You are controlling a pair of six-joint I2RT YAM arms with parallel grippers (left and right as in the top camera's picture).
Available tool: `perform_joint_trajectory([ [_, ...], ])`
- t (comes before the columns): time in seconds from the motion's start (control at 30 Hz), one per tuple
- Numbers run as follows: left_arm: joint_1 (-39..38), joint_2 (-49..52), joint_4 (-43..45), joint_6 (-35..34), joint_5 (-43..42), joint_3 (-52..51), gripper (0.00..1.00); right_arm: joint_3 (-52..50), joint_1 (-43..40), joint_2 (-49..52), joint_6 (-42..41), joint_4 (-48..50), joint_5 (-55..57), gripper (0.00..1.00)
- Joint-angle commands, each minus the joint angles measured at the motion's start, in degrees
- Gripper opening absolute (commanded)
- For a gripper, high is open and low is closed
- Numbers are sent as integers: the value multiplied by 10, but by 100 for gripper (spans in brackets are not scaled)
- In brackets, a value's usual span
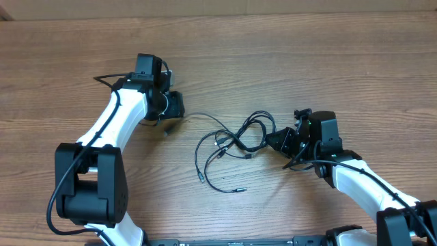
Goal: Untangle cables
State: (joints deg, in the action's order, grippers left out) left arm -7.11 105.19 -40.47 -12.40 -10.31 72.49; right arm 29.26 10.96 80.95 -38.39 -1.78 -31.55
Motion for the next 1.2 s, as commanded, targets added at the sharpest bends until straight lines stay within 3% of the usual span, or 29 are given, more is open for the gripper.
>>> perform_joint_trajectory([
  [0.0, 0, -8, 3, -29, 14, 8, 72, 1, -1, -1, -2, 2, 7, 4],
  [0.17, -1, -8, 11, 134, -272, 8, 82, 1, -1, -1, -2, 2, 7, 4],
  [0.23, -6, -8, 11, 163, -354, 8, 81, 1, -1, -1, -2, 2, 7, 4],
  [0.3, -17, -8, 8, 164, -380, 8, 80, 1, -1, -1, -2, 2, 7, 4],
  [0.4, -49, -7, -5, 152, -331, 8, 75, 1, -1, -1, -2, 2, 7, 4],
  [0.5, -87, -2, -9, 91, -239, 8, 66, 1, -1, -1, -2, 2, 7, 4],
  [0.63, -144, 9, -8, 46, -130, 8, 63, 1, -1, -1, -2, 2, 7, 4],
  [0.73, -178, 24, -8, 42, -101, 8, 61, 1, -1, -1, -2, 2, 7, 4],
  [0.77, -188, 32, -8, 42, -97, 8, 54, 1, -1, -1, -2, 2, 6, 4],
  [0.87, -208, 52, -8, 43, -90, 8, 23, 1, -1, -1, -2, 2, 6, 4],
  [0.97, -211, 58, -7, 49, -41, 8, 5, 1, -1, -1, -2, 2, 5, 4],
  [1.17, -179, 42, -45, -1, 161, 22, 4, 1, -1, -1, -2, -2, -14, 4],
])
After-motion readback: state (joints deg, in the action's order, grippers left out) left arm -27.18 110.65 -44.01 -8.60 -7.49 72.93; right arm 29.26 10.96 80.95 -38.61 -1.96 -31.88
